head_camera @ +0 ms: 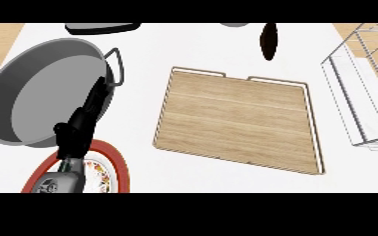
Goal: Pick the pear from the tray and place it in the tiered shelf
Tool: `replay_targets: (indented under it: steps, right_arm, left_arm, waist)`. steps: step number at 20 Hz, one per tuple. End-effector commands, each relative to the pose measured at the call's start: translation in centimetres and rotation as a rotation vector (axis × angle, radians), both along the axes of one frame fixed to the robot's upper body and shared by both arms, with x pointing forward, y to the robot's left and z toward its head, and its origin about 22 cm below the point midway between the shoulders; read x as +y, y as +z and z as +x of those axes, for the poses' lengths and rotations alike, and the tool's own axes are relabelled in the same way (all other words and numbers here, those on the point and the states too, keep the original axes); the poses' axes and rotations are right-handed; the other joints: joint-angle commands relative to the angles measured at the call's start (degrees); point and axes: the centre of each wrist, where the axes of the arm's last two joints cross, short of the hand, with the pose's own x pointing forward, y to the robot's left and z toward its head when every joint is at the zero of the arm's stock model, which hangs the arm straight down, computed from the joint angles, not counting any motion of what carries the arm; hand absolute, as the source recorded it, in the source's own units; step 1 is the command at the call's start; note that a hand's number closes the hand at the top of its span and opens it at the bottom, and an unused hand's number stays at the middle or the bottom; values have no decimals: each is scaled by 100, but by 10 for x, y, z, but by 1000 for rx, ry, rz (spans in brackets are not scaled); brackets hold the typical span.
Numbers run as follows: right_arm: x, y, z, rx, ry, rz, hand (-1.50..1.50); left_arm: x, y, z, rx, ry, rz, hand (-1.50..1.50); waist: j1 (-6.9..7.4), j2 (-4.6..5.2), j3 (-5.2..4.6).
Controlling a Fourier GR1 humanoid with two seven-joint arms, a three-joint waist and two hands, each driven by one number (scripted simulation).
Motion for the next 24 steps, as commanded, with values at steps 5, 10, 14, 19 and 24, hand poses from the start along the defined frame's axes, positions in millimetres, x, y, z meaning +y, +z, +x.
replay_targets:
  steps: [5,10,14,19,24]
  right_arm:
    - [-75,41,-34,-46,59,111,150]
    - [-92,53,-46,-71,16,128,150]
    - [-92,69,-48,-125,27,128,150]
    - [-99,62,-52,-182,-13,146,150]
    - [-93,52,-41,-225,-42,121,150]
  left_arm:
    - [-11,4,6,-17,-71,-6,0]
    - [-20,4,8,-24,-104,15,0]
    - [-19,6,14,-22,-109,7,0]
    - [-26,21,15,-36,-134,-7,0]
    - [-36,9,17,-32,-136,8,0]
  waist:
    - [394,91,-21]
    - [564,100,-29]
    - [647,110,-35]
    - [722,85,-16]
    - [762,124,-35]
